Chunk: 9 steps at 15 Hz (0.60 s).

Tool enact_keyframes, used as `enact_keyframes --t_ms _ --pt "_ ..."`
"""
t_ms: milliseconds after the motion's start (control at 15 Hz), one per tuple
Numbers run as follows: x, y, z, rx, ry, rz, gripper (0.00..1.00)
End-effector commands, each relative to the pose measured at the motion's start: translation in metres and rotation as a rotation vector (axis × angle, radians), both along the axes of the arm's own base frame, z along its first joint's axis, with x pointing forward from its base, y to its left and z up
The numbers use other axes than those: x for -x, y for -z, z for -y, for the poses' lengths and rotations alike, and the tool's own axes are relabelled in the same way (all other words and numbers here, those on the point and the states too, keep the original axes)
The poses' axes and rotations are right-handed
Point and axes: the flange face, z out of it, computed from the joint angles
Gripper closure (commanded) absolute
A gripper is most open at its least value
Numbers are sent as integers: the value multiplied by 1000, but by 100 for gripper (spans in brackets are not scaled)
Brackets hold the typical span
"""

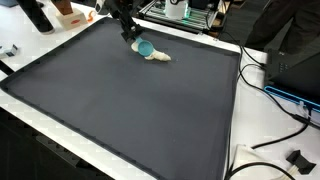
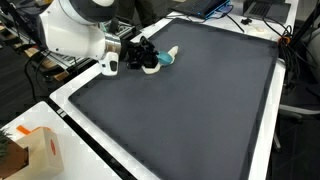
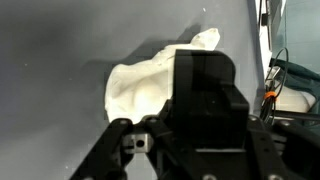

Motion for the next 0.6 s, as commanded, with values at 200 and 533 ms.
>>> enact_keyframes --t_ms 200,533 --pt "10 -18 -26 136 -126 -80 75" --pt "5 -59 -54 257 -196 -63 75"
